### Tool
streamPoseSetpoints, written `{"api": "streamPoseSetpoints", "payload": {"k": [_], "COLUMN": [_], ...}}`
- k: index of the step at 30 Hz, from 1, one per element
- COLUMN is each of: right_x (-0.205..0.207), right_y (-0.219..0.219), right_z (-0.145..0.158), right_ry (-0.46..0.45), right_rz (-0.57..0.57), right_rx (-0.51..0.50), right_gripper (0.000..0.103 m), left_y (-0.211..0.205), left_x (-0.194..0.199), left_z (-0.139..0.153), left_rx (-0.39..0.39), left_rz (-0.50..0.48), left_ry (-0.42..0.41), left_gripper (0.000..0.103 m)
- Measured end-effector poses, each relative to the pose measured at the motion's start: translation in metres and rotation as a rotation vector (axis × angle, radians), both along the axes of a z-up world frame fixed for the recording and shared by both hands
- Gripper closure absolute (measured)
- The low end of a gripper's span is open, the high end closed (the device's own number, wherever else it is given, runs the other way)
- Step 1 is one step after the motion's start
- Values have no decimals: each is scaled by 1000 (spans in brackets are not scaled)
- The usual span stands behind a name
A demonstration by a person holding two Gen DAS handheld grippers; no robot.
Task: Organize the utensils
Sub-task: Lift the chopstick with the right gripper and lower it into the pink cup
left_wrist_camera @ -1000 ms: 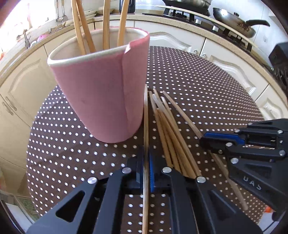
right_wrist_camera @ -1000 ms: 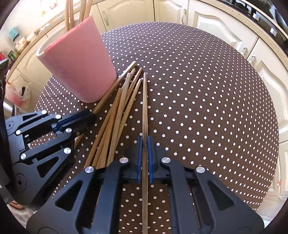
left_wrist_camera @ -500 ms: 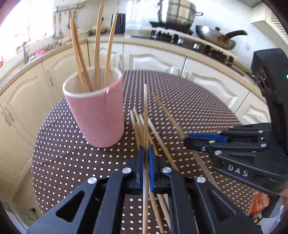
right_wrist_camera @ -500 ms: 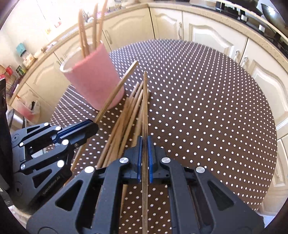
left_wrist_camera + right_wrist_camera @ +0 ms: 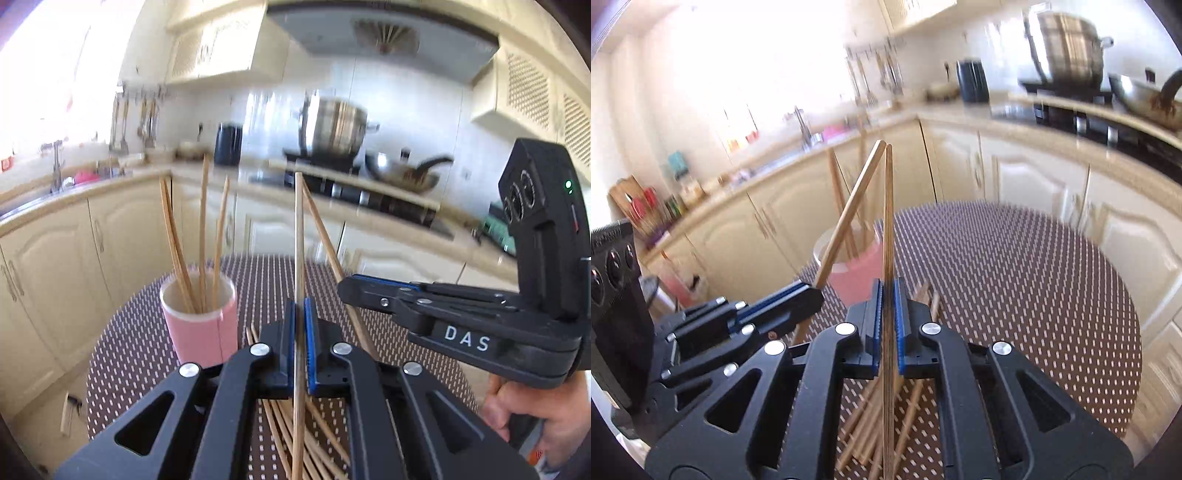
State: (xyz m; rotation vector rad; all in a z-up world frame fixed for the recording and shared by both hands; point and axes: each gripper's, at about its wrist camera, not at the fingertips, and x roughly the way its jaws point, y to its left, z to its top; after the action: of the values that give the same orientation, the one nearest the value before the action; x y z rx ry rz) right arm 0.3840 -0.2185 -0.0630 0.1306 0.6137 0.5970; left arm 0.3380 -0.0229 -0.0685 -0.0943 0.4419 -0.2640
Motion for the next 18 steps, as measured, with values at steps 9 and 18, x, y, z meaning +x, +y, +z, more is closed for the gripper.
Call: {"api": "streamPoseSetpoints", "payload": {"k": [9,18], "right_x": [-5,25], "right_y": [36,56], "right_z": [31,34], "right_ry": [-221,-351], "right_rz": [-12,-34], "right_rx": [142,246], "right_gripper": [96,96], "left_y": [18,53], "left_x": [-10,18], "left_z": [34,42], "left_rx": [-41,-150], "left_rz": [66,106], "left_ry": [-210,-341], "left_gripper": [98,98]}}
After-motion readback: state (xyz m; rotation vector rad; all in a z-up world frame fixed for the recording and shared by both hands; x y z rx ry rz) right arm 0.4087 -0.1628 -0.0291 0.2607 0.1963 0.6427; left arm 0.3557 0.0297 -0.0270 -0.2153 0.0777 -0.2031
